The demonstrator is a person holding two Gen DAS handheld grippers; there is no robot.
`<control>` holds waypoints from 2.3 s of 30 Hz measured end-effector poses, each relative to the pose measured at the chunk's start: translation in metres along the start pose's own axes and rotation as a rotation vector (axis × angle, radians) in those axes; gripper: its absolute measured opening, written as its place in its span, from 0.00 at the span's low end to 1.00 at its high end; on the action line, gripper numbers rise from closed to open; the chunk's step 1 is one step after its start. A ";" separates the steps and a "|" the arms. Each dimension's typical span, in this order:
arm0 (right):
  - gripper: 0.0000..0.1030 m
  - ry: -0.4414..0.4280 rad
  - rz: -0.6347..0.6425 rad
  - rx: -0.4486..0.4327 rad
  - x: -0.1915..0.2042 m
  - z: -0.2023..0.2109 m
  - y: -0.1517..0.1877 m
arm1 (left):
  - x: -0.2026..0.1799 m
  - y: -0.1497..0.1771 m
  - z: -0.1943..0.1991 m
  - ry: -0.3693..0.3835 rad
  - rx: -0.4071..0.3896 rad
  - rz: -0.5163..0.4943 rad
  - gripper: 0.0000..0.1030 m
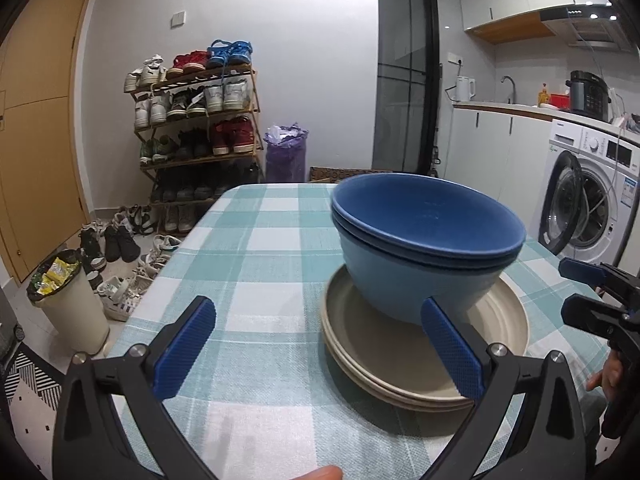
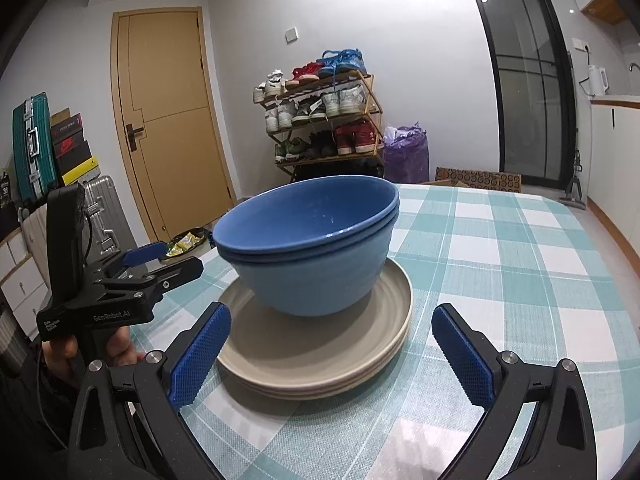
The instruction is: Organize plates and bowls
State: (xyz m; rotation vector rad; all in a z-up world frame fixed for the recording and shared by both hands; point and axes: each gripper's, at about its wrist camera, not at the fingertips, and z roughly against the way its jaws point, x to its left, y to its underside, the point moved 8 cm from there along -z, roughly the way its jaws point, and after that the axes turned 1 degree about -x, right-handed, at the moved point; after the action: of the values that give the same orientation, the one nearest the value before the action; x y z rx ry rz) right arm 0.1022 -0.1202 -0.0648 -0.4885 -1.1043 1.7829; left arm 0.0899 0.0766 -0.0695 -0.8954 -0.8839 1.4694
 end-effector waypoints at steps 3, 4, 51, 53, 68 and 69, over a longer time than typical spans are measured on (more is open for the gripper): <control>0.99 0.007 0.025 -0.016 0.004 0.002 0.004 | -0.003 0.004 -0.001 -0.008 -0.001 -0.003 1.00; 0.99 0.010 0.033 -0.018 0.005 0.002 0.005 | -0.004 0.004 -0.001 -0.011 -0.007 -0.008 1.00; 0.99 -0.040 0.035 -0.061 0.016 0.005 0.006 | -0.008 0.005 0.003 0.000 -0.023 0.002 1.00; 0.99 -0.043 0.035 -0.062 0.018 0.006 0.006 | -0.008 0.005 0.003 0.000 -0.022 0.002 1.00; 0.99 -0.049 0.036 -0.059 0.020 0.004 0.006 | -0.008 0.005 0.004 0.002 -0.022 0.002 1.00; 0.99 -0.049 0.036 -0.059 0.020 0.004 0.006 | -0.008 0.005 0.004 0.001 -0.023 0.002 1.00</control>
State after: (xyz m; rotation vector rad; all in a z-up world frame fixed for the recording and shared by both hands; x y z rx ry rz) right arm 0.0873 -0.1054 -0.0651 -0.5053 -1.1921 1.8060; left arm 0.0849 0.0685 -0.0725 -0.9138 -0.9008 1.4631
